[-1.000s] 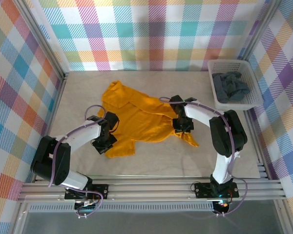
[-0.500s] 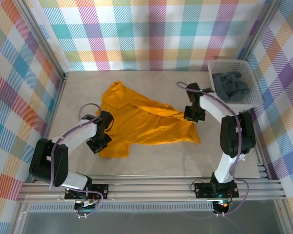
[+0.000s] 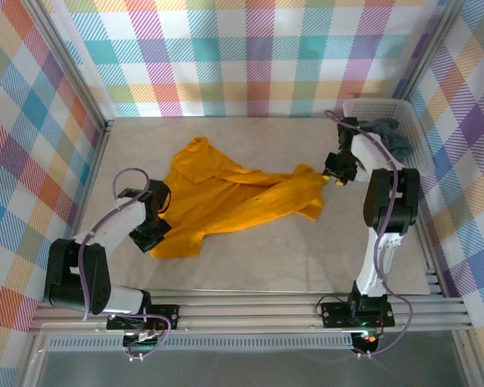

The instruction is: Fold and stack the t-shirts

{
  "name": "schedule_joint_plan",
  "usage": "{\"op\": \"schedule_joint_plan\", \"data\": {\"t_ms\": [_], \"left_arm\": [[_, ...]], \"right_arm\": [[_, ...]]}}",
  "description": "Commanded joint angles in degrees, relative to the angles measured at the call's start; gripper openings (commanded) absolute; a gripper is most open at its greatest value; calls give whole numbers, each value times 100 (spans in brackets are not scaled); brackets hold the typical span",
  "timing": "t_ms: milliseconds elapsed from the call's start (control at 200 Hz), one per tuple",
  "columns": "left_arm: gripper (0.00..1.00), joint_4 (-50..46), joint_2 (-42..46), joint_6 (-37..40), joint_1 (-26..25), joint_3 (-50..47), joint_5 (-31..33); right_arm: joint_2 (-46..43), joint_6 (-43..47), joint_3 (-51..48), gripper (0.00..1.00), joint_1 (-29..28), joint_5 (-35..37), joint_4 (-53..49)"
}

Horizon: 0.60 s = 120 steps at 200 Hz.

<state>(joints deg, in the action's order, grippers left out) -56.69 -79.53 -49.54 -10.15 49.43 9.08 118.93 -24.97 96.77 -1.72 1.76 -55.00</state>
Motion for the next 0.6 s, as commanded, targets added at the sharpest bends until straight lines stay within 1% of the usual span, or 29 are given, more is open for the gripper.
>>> {"op": "schedule_joint_plan", "data": {"t_ms": [0, 60, 155, 230, 325, 425, 595], "left_arm": [[0, -53, -74, 111, 84, 133, -61], [0, -23, -57, 116, 78, 151, -72], [0, -22, -43, 131, 76, 184, -76], [0, -27, -39, 163, 79, 233, -90], [0, -22, -45, 195, 75, 316, -89], [0, -9, -110, 232, 73, 382, -116], [0, 15, -205, 284, 75, 419, -151]], "right_arm": [[-330, -118, -79, 45, 21, 243, -133], [-712, -244, -426, 49, -41, 449, -41], [-1438, -409, -1240, 48, -226, 495, 169], [-1932, -546, -1965, 46, -566, 404, 274], [-2299, -770, -2830, 46, -1054, 326, 403], [-2303, -891, -3347, 47, -1246, 14, 708], [-1858, -800, -3236, 48, -1415, -165, 838]]}}
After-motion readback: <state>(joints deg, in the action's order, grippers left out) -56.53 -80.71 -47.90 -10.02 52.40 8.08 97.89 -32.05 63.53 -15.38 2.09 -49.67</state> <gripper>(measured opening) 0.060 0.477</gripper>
